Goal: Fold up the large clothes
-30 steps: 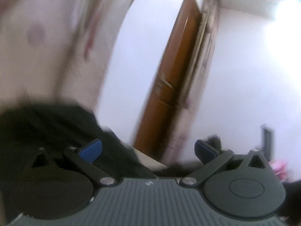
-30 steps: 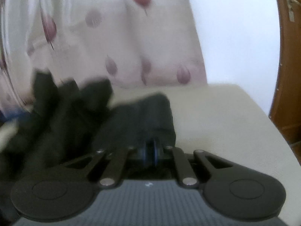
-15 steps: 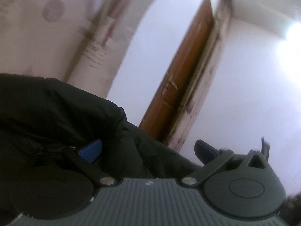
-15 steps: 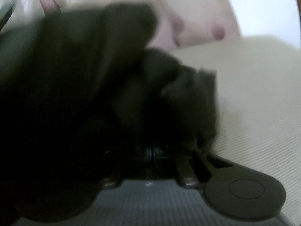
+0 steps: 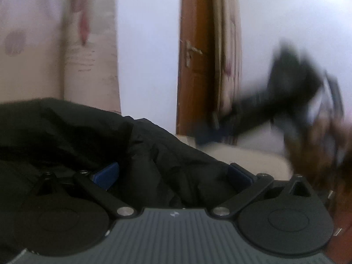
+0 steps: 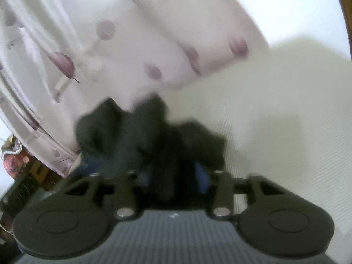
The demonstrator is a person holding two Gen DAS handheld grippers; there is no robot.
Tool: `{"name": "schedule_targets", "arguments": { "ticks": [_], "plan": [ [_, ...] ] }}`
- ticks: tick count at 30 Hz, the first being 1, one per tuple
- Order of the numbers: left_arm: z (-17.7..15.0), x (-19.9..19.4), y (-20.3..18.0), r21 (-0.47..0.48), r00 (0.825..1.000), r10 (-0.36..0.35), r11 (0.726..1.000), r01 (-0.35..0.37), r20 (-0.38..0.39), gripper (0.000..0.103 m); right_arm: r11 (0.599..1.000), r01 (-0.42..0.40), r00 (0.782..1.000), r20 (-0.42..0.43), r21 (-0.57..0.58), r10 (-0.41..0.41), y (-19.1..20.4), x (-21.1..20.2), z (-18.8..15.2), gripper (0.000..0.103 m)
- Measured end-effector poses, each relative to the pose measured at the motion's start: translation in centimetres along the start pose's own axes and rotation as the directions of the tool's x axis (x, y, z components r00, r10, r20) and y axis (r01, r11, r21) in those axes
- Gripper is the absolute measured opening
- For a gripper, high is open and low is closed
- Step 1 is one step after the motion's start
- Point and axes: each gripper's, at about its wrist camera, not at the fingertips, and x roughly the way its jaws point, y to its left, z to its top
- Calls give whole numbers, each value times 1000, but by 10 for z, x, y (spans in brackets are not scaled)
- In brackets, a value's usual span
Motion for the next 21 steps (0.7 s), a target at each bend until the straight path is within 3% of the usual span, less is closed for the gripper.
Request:
{"name": "schedule_targets", "arguments": {
  "ticks": [2, 4, 8, 10, 11, 14, 15, 18, 21],
  "plan": [
    [-3, 1, -8, 50, 1000, 1, 999, -1, -6, 103, 996, 15, 998, 64, -83, -10, 23, -9, 18, 59],
    [-5, 3, -6, 48, 1000, -2, 999, 3, -6, 103, 976, -10, 995, 95, -217, 32, 54, -13, 30, 59],
    [-5, 4, -6, 50, 1000, -3, 999, 4, -13, 103, 899, -79, 996, 0, -430, 88, 102, 19, 38, 55],
    [-5, 5, -9, 67, 1000, -1, 998, 1, -12, 103, 847, -68, 997, -60, -528, 42, 116, 47, 32, 45],
    [-4, 4, -10, 70, 1000, -4, 998, 4, -8, 103, 836, -50, 997, -80, -546, 8, 112, 57, 30, 43],
    [-5, 1, -10, 69, 999, -34, 997, 33, 13, 103, 857, 12, 990, -115, -515, -83, 84, 81, 23, 42],
    [-6, -2, -12, 72, 999, -48, 996, 46, 20, 103, 844, 43, 986, -114, -534, -123, 78, 87, 19, 42],
    [-5, -18, -17, 87, 991, -99, 992, 91, 85, 103, 859, 48, 984, -125, -510, -130, 51, 94, 9, 44],
    [3, -45, -16, 46, 983, -97, 995, 91, 159, 103, 883, 36, 987, -120, -469, -104, 30, 94, -4, 46]
  ]
}}
